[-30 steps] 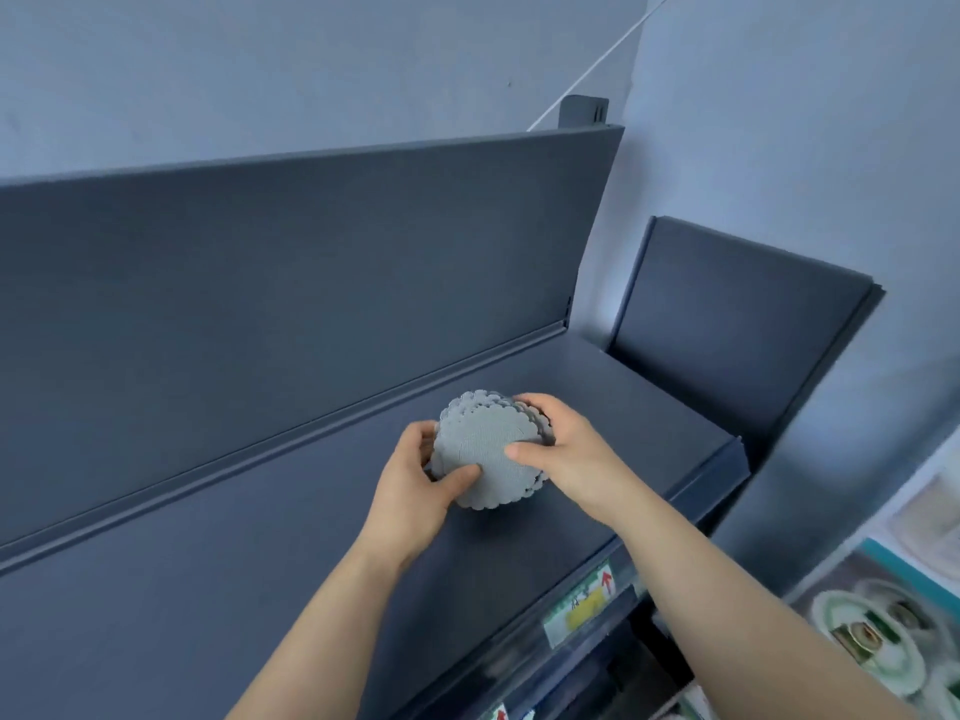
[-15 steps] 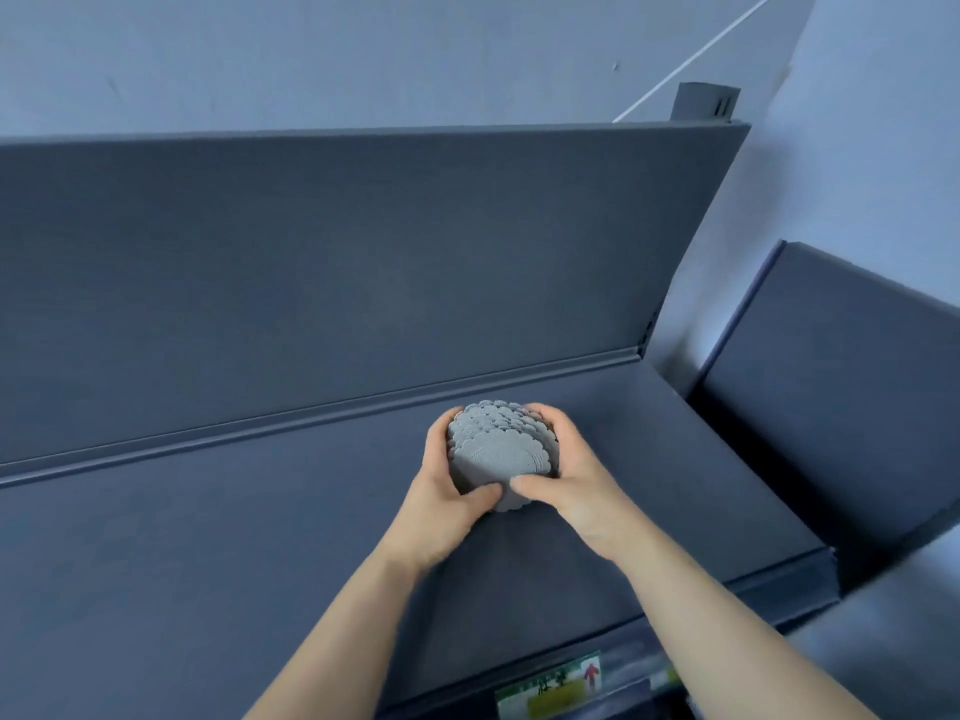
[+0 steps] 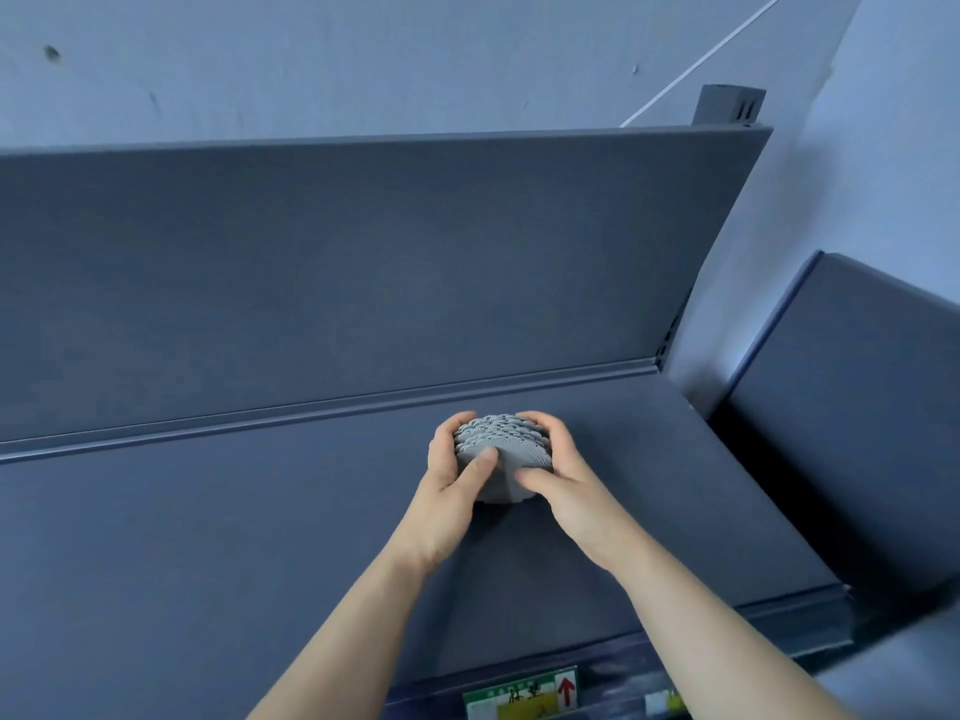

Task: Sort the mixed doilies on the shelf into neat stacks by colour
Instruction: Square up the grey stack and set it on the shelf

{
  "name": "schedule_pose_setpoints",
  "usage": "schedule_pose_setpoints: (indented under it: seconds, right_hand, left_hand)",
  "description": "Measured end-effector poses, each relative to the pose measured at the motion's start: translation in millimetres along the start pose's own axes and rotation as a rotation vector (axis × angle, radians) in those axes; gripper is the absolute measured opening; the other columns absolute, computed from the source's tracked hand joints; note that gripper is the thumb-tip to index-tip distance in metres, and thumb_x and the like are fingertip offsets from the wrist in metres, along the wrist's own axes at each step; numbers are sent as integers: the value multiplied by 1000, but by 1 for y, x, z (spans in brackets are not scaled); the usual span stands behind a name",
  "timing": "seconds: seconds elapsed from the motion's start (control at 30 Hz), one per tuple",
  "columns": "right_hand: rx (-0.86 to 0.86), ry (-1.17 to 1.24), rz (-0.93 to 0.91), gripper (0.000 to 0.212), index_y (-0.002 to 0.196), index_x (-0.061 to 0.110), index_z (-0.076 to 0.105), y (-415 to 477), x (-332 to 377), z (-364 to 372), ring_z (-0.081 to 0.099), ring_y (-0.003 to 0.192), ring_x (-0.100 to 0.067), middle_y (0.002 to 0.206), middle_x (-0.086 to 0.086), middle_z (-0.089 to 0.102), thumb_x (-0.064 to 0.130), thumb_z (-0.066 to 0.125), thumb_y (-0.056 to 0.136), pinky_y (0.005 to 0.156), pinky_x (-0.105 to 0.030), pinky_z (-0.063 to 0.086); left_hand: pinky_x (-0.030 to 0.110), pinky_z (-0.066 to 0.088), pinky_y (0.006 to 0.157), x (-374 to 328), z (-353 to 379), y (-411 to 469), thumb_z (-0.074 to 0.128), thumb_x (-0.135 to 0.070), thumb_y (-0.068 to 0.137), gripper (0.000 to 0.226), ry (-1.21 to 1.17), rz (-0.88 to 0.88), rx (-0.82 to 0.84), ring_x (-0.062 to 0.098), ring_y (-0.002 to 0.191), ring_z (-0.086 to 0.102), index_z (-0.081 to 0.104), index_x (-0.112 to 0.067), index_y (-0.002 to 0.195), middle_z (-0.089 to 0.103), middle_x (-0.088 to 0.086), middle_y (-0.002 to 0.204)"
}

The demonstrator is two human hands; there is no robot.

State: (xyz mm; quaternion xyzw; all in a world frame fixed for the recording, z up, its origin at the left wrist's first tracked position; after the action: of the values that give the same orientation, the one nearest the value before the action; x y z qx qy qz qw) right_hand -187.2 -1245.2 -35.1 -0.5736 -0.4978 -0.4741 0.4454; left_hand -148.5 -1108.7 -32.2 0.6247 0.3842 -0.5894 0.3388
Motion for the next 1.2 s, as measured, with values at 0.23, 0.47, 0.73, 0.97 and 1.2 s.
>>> schedule_pose_setpoints:
  seconds: [0.23,0.47,0.73,0.97,1.2]
  right_hand:
    - [-28,45,21,65,139,36,26,5,3,-3,44,116,4,133,17,42,7,46,85,89,-14,36]
    - [-22,-125,58,58,135,32,28,14,-4,-9,47,119,-6,132,11,47,15,48,83,96,-22,39]
    - [-42,-309,-84,65,138,52,21,9,4,-9,43,113,13,136,25,34,16,52,93,88,-10,41]
    - [-48,-304,-5,48,135,37,23,16,-5,-8,44,119,-2,137,12,41,18,44,97,93,-14,34]
    - [-64,-318,24,52,136,36,21,19,-8,-11,44,117,-2,136,12,39,16,44,94,93,-19,34]
  left_hand:
    - [16,28,94,-3,-1,7,45,-32,96,53,-81,-19,-23,-4,126,34,21,-42,143,35,-17,141]
    - [16,41,87,10,2,18,40,-14,96,44,131,-25,30,2,114,49,24,-32,133,50,-6,130]
    - [13,38,97,2,-9,16,47,-16,97,49,341,147,16,-4,118,46,25,-34,137,45,-14,131]
    - [19,34,105,5,-5,23,39,-15,98,54,336,100,62,5,127,41,14,-32,143,40,-9,140]
    - [13,35,101,9,-4,27,38,-10,97,55,343,107,73,0,125,41,14,-36,139,41,-12,136]
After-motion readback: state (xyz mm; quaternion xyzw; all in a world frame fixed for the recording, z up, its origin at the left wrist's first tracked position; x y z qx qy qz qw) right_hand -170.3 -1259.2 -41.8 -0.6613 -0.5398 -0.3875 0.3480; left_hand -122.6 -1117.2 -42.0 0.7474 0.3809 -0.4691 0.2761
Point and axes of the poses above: each hand's wrist, its own y-axis towards the middle knuckle, its own z-axis out of the palm, x = y × z, the point moved 5 cm from there along y, towards the middle knuckle
